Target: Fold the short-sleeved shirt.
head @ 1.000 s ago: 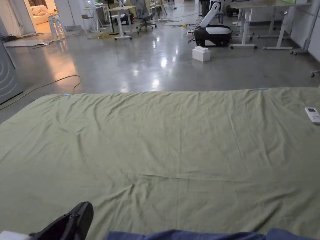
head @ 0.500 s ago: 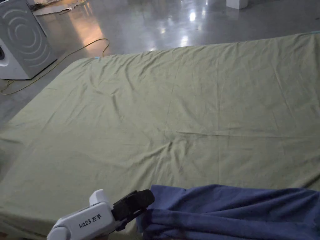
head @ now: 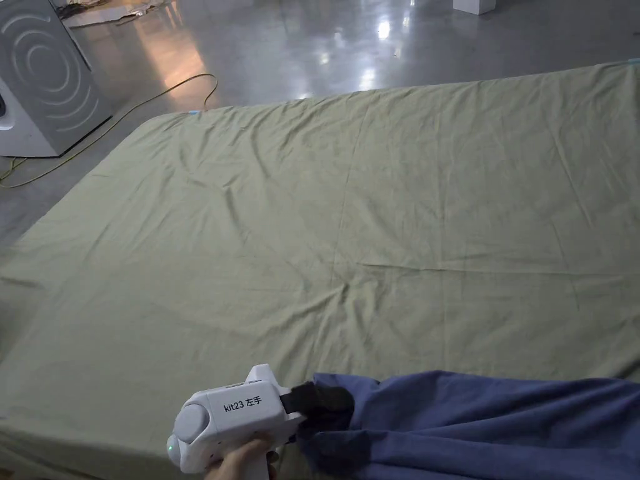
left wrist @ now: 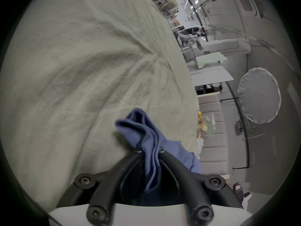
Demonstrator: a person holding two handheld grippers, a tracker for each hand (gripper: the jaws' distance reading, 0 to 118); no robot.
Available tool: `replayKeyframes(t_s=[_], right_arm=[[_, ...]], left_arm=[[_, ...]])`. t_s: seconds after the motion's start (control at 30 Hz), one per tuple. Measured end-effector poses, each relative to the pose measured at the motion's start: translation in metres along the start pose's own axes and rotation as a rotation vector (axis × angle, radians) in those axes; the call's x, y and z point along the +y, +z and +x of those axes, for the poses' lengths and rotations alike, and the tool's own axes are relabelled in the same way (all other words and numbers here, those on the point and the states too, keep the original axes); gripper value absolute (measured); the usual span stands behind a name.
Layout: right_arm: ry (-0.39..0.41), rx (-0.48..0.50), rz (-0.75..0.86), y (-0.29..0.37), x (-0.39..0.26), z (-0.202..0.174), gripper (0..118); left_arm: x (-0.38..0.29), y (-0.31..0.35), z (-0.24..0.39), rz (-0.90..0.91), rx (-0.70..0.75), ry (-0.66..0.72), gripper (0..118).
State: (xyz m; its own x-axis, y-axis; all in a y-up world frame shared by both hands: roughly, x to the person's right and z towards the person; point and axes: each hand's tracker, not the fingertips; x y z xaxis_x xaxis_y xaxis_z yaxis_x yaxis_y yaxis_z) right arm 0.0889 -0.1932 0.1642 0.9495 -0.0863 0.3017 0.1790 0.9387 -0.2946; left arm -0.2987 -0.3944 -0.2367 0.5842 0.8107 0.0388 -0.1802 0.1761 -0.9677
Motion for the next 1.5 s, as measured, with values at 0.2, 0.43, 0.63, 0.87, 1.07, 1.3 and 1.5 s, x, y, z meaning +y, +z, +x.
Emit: replayKeyframes(t_s=[0.2, 0.43, 0.63, 0.87, 1.07, 1.3, 1.5], right_arm=[[0.006, -0.022, -0.026, 0.005, -0.003, 0.007, 0], [-0.015, -0.017, -0.034, 0.006, -0.015, 0.019, 0], [-0.028, 0.008, -0.049, -0.001, -0.019, 0.017, 0], [0.007, 0.002, -0.033, 0.010, -0.021, 0.008, 0], [0.035, -0.031, -0.067, 0.017, -0.029, 0.017, 0], [-0.008, -0.040, -0.078, 0.007, -0.028, 0.021, 0], [0.008, -0.026, -0.104, 0.009, -0.030, 0.019, 0]], left_arm=[[0.008, 0.044, -0.018, 0.214, -0.080, 0.122, 8], [0.042, 0.141, -0.005, 0.401, 0.081, -0.029, 8], [0.008, 0.128, 0.073, 0.368, 0.017, -0.175, 8], [-0.060, -0.008, 0.132, 0.160, 0.039, -0.362, 8], [-0.094, -0.089, 0.142, 0.022, 0.112, -0.374, 8], [-0.072, -0.041, 0.157, 0.130, -0.017, -0.392, 94], [-0.064, -0.027, 0.132, 0.164, 0.052, -0.334, 56]])
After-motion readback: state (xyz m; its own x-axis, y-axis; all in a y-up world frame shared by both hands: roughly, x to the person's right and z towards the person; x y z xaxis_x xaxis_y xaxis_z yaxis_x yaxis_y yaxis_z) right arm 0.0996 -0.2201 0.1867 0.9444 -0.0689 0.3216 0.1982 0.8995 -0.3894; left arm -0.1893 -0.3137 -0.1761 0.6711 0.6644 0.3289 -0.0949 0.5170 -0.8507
